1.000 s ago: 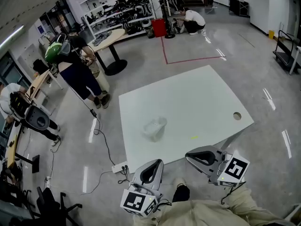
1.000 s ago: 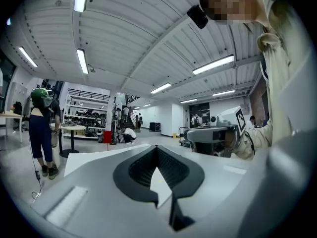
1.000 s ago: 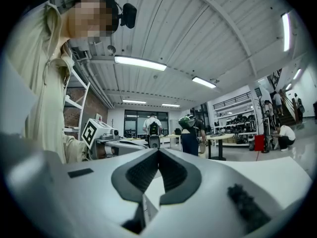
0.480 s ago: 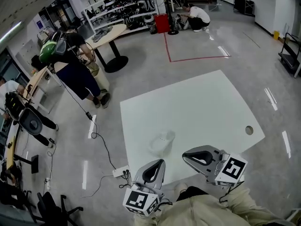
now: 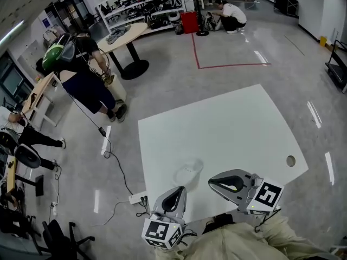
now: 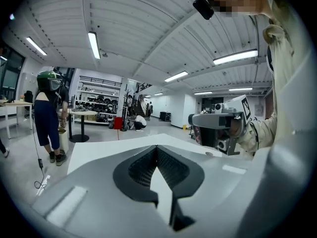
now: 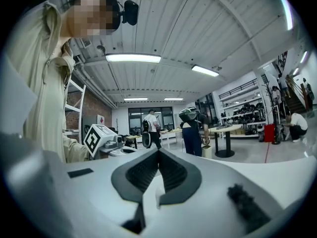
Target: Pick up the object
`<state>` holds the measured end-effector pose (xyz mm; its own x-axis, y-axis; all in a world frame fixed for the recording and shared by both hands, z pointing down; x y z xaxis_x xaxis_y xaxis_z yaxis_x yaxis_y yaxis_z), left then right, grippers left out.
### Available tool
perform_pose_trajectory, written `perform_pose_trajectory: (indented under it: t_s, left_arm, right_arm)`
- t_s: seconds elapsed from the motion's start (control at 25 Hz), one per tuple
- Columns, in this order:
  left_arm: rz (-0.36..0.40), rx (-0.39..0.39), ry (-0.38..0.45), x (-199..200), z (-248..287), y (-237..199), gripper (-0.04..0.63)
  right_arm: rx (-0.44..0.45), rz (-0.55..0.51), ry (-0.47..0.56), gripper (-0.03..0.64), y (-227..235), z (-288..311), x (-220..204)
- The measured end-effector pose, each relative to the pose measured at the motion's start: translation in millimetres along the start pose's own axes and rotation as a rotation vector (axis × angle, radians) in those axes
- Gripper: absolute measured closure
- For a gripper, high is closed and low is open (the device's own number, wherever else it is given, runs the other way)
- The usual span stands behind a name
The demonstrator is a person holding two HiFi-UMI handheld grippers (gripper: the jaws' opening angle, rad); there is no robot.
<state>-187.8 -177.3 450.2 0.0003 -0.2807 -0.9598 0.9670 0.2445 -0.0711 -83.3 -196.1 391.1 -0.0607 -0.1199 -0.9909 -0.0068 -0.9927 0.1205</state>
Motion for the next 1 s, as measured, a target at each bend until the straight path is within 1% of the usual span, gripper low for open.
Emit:
perform_pose_trajectory:
  t_s: [0.12, 0.24, 0.32, 0.4, 0.44, 0.48, 0.52, 0.6, 0.72, 0.8, 1.0]
  left_arm:
    - [-0.01, 0.03, -0.034, -8.9, 8.0, -9.7, 0.586]
    - [-0.034, 0.038, -0.113, -29.7, 20.8, -20.2, 0.493]
    - [-0.011, 0.047, -0.195, -49.7, 31.5, -27.4, 0.385]
    - [0.02, 0.071, -0.276, -73.0, 45.3, -35.0, 0.254]
    - [0.031, 0.088, -0.311, -85.2, 55.6, -39.6, 0.151]
    - [0.038, 0.104, -0.345, -97.6, 67.3, -43.9, 0.12]
    - [0.046, 0.111, -0.381, -109.6, 78.9, -47.1, 0.069]
    - [0.079, 0.11, -0.45, -129.8, 96.1, -50.0, 0.04]
    - [0.14, 0.103, -0.533, -155.3, 109.0, -52.4, 0.04]
    - [0.143, 0.109, -0.542, -163.0, 113.0, -52.9, 0.043]
    - [0.149, 0.117, -0.572, -162.5, 112.4, -52.7, 0.061]
  right_arm:
    - [0.014, 0.027, -0.015, 0.614, 5.4, 0.6, -5.2]
    - [0.026, 0.051, -0.033, 0.614, 11.1, 1.3, -11.6]
    - [0.035, 0.067, -0.04, 0.614, 14.5, 4.0, -15.8]
    - [0.046, 0.089, -0.048, 0.614, 15.9, 6.8, -21.5]
    - [0.052, 0.099, -0.052, 0.614, 17.1, 7.8, -24.4]
    - [0.058, 0.108, -0.056, 0.614, 19.1, 8.3, -27.0]
    - [0.062, 0.115, -0.058, 0.614, 21.4, 8.4, -29.1]
    - [0.064, 0.125, -0.065, 0.614, 26.2, 7.9, -32.6]
    - [0.056, 0.134, -0.071, 0.614, 32.0, 6.3, -36.6]
    - [0.047, 0.141, -0.071, 0.614, 34.9, 3.2, -37.8]
    - [0.034, 0.157, -0.071, 0.614, 42.1, -4.0, -37.3]
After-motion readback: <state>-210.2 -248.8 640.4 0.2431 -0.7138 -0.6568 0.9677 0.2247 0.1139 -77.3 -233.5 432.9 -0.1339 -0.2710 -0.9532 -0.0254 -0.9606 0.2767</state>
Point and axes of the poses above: the fingertips, and each gripper's own axes: z forward along the fingers, y to its right, x out of its top, the point moved 2 cm from there along -z, backward along the fingers, and after that the axes turned 12 degrees about x, right-handed, at the moved point
